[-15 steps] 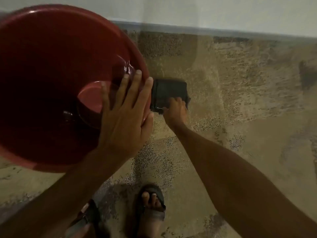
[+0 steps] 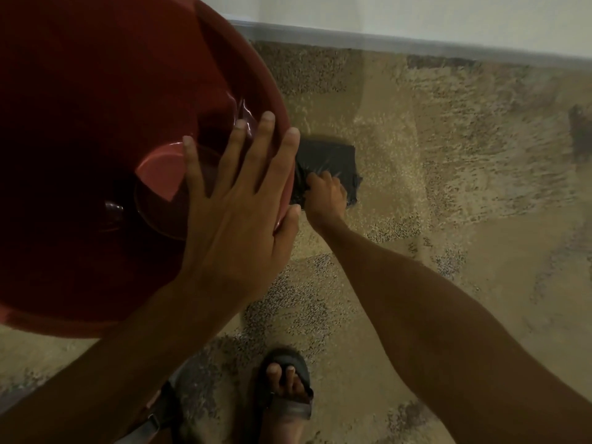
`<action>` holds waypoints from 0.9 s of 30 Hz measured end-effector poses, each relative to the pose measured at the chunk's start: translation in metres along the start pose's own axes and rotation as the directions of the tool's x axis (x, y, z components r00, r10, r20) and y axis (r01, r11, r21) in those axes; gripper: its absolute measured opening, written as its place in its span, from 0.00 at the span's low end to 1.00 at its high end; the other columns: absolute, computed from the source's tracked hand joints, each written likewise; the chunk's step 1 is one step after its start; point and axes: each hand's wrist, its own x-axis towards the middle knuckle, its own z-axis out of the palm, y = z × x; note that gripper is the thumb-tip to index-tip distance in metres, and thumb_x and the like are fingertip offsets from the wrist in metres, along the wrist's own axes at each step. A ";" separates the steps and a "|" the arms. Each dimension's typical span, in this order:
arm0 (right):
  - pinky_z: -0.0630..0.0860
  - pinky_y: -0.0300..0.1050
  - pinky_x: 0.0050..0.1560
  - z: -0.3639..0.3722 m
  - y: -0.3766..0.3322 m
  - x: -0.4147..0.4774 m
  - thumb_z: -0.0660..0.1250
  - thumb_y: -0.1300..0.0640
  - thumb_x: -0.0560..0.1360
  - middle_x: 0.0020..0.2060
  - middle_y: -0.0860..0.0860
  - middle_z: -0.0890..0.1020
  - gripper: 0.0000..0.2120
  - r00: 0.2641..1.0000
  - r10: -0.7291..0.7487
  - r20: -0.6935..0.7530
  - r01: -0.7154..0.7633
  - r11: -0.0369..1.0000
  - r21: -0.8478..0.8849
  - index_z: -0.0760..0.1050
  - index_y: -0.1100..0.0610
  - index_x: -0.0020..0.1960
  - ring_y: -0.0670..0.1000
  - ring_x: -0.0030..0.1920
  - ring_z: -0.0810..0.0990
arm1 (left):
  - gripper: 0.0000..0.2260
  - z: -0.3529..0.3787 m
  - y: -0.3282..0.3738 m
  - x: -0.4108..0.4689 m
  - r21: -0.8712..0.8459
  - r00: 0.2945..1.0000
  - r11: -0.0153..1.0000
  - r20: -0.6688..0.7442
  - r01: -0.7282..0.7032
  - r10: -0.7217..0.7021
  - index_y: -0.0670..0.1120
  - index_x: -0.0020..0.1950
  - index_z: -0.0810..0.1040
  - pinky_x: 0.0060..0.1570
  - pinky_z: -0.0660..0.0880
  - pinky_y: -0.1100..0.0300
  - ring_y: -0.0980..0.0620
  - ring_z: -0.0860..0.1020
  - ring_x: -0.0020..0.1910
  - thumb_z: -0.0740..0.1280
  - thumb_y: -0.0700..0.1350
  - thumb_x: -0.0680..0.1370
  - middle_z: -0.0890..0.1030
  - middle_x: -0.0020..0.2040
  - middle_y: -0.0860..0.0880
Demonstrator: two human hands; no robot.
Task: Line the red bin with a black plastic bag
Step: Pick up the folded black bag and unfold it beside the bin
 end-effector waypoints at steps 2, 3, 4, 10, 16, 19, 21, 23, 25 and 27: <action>0.68 0.54 0.60 -0.006 0.003 0.001 0.58 0.63 0.77 0.55 0.57 0.78 0.11 1.000 0.009 -0.013 -0.009 1.000 0.020 0.76 0.58 0.56 0.60 0.57 0.73 | 0.32 0.001 0.000 0.001 0.003 1.000 1.000 0.005 0.010 -0.010 0.49 0.80 0.50 0.72 0.41 0.32 0.43 0.49 0.79 0.56 0.56 0.79 0.52 0.80 0.44; 0.68 0.54 0.60 -0.010 0.004 0.001 0.57 0.63 0.78 0.55 0.57 0.78 0.12 1.000 0.014 -0.025 -0.013 0.999 0.032 0.76 0.58 0.56 0.60 0.57 0.73 | 0.32 0.001 0.001 0.001 0.002 1.000 1.000 0.007 0.012 -0.012 0.49 0.80 0.50 0.72 0.41 0.32 0.43 0.49 0.79 0.56 0.56 0.79 0.52 0.80 0.45; 0.69 0.54 0.60 -0.015 0.006 0.001 0.56 0.63 0.78 0.55 0.57 0.78 0.12 0.999 0.026 -0.043 -0.024 0.998 0.050 0.75 0.59 0.57 0.59 0.57 0.73 | 0.32 0.001 0.001 0.001 -0.001 1.000 1.000 0.009 0.014 -0.014 0.49 0.80 0.51 0.72 0.41 0.32 0.43 0.49 0.79 0.56 0.56 0.79 0.52 0.81 0.45; 0.72 0.58 0.58 -0.065 0.017 0.000 0.54 0.63 0.79 0.51 0.58 0.78 0.10 0.987 0.117 -0.108 -0.085 0.962 0.258 0.72 0.62 0.55 0.57 0.53 0.74 | 0.31 0.000 0.000 0.000 -0.011 1.000 1.000 0.016 0.011 -0.011 0.48 0.80 0.51 0.72 0.40 0.34 0.44 0.49 0.79 0.55 0.56 0.79 0.52 0.81 0.45; 0.76 0.54 0.46 -0.129 0.023 -0.010 0.54 0.61 0.80 0.37 0.49 0.74 0.06 0.985 0.103 -0.141 -0.041 0.921 0.387 0.70 0.59 0.50 0.53 0.40 0.76 | 0.32 0.000 0.003 -0.001 0.000 0.999 1.000 0.031 0.011 -0.011 0.47 0.80 0.52 0.72 0.44 0.33 0.43 0.52 0.78 0.57 0.55 0.79 0.53 0.80 0.43; 0.70 0.42 0.33 -0.160 0.024 -0.024 0.54 0.60 0.81 0.33 0.46 0.71 0.06 0.979 0.108 -0.175 -0.020 0.897 0.442 0.69 0.60 0.51 0.45 0.33 0.70 | 0.32 -0.004 0.006 -0.001 0.020 0.998 1.000 0.056 0.015 -0.016 0.47 0.80 0.52 0.73 0.45 0.34 0.43 0.53 0.78 0.59 0.54 0.79 0.53 0.80 0.42; 0.65 0.32 0.28 -0.180 0.024 -0.038 0.55 0.60 0.81 0.33 0.44 0.69 0.05 0.972 0.112 -0.207 -0.002 0.882 0.471 0.68 0.59 0.50 0.41 0.31 0.67 | 0.32 -0.008 0.008 -0.001 0.034 0.996 0.999 0.086 0.027 -0.030 0.47 0.80 0.51 0.73 0.45 0.35 0.43 0.52 0.78 0.59 0.53 0.79 0.52 0.80 0.43; 0.64 0.29 0.26 -0.200 0.021 -0.054 0.55 0.60 0.81 0.34 0.45 0.70 0.04 0.964 0.126 -0.233 0.011 0.861 0.509 0.68 0.58 0.50 0.41 0.31 0.67 | 0.33 -0.014 0.011 0.001 0.041 0.989 0.998 0.136 0.045 -0.051 0.48 0.80 0.48 0.73 0.46 0.35 0.44 0.50 0.79 0.58 0.54 0.79 0.50 0.81 0.44; 0.64 0.28 0.26 -0.219 0.015 -0.070 0.56 0.61 0.81 0.34 0.45 0.71 0.05 0.948 0.146 -0.282 0.031 0.841 0.540 0.70 0.61 0.51 0.40 0.31 0.68 | 0.33 -0.021 0.013 0.003 0.036 0.981 0.997 0.183 0.066 -0.072 0.48 0.80 0.47 0.73 0.45 0.35 0.44 0.48 0.79 0.58 0.54 0.79 0.49 0.81 0.45; 0.67 0.26 0.27 -0.239 0.007 -0.089 0.56 0.61 0.81 0.36 0.42 0.71 0.05 0.932 0.162 -0.324 0.058 0.814 0.577 0.70 0.61 0.53 0.38 0.33 0.71 | 0.32 -0.033 0.017 0.004 0.009 0.972 0.996 0.215 0.091 -0.091 0.49 0.80 0.48 0.74 0.44 0.36 0.44 0.47 0.79 0.57 0.54 0.80 0.49 0.81 0.45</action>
